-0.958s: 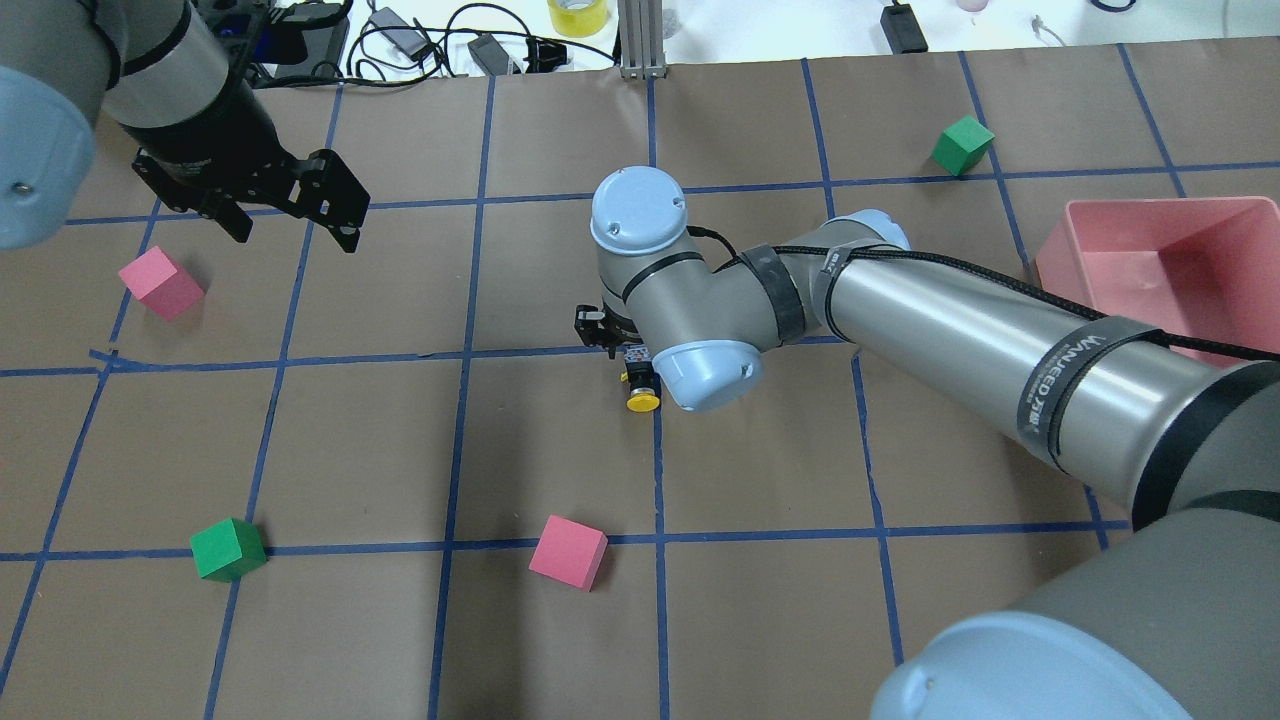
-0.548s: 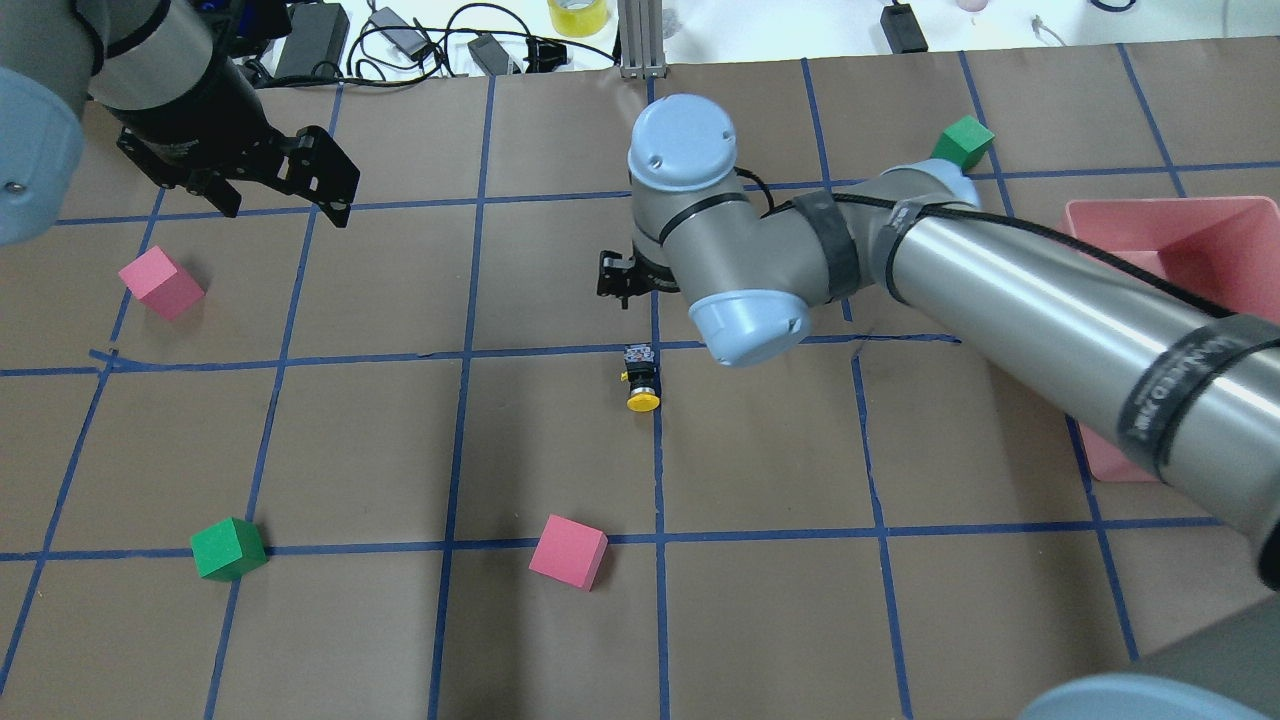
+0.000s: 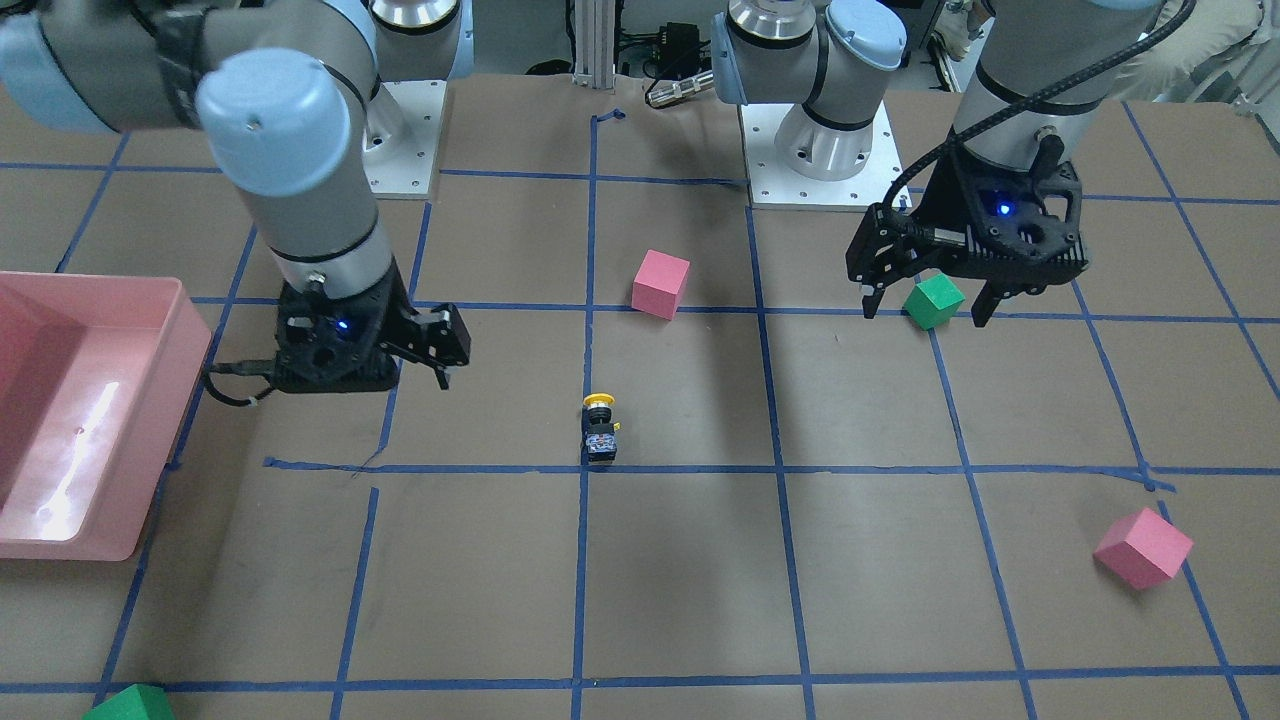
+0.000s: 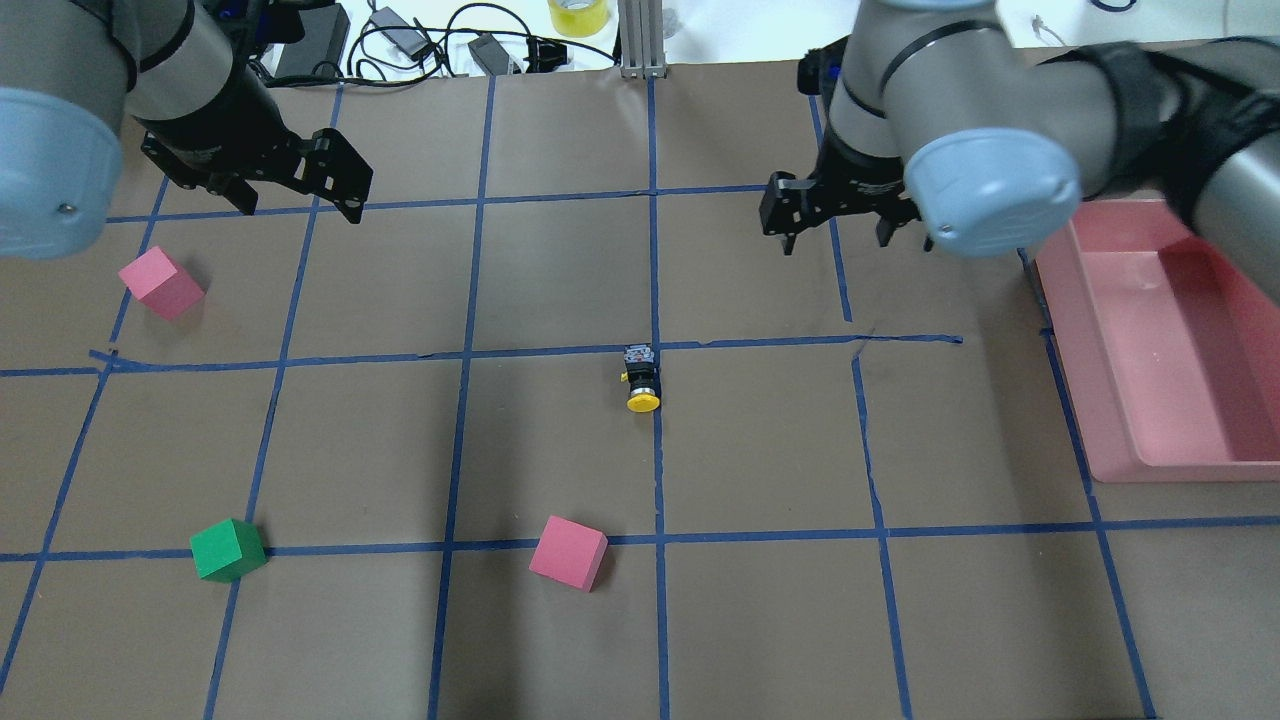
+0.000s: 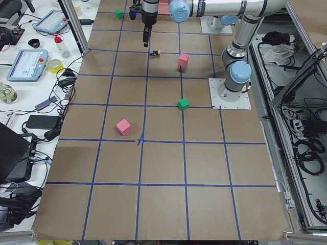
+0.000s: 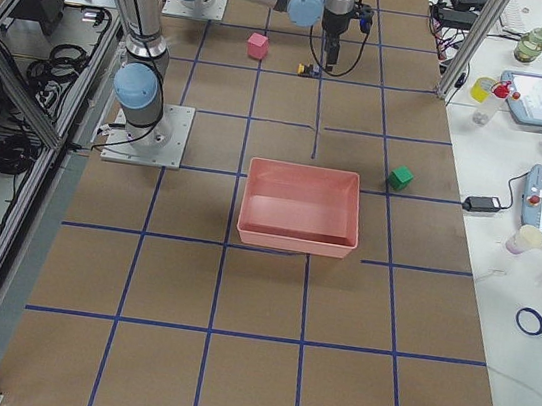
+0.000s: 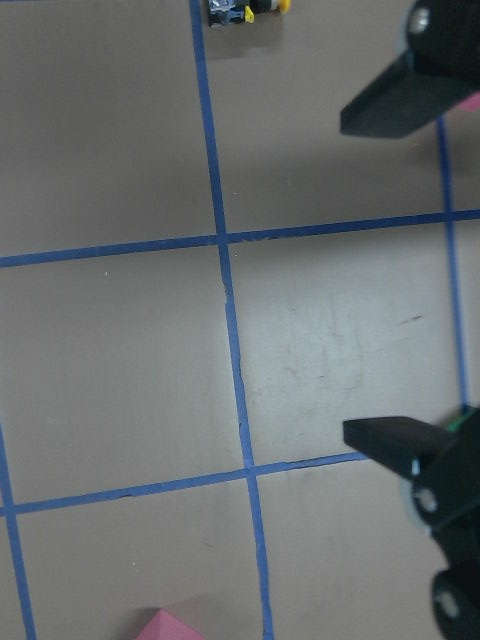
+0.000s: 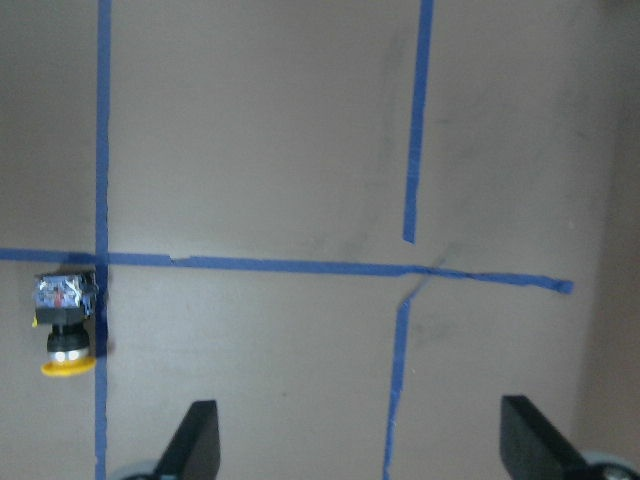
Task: Align button upright
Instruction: 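Open the right gripper and raise it back toward the bin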
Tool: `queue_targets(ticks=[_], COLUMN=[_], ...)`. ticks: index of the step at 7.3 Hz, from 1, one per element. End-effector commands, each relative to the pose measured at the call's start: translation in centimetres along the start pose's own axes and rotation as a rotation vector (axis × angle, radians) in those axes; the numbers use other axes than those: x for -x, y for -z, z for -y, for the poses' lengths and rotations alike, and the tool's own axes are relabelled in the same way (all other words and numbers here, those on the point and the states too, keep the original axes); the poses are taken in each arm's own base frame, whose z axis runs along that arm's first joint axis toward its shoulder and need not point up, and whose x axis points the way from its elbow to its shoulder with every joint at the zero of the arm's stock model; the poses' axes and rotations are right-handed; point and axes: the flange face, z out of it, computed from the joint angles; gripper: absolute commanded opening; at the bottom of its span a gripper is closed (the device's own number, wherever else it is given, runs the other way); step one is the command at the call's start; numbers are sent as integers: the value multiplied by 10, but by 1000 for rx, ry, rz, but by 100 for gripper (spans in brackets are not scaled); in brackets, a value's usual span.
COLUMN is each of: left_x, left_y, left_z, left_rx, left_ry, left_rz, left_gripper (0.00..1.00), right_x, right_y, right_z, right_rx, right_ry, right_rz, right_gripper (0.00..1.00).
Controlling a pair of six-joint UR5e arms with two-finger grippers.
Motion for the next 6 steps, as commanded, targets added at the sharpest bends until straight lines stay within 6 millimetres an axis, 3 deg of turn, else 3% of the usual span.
queue_targets(ticks=[1, 2, 4, 6], left_x=[-19, -48, -112, -152], left_y=[-47, -62, -91, -121], left_z=[-10, -21, -45, -80], left_rx=[-72, -84, -195, -272], left_ry=[18, 83, 67, 108], left_rz=[-41, -94, -114, -150], left_gripper=[100, 100, 100, 100], right_x=[6, 13, 10, 9], right_y=[70, 79, 77, 73], right_z=[-34, -36, -35, -36], right_rx=[7, -10, -6, 4], right_ry=[35, 52, 49, 50], right_rz=[8, 10, 1, -6], right_gripper=[100, 100, 100, 100])
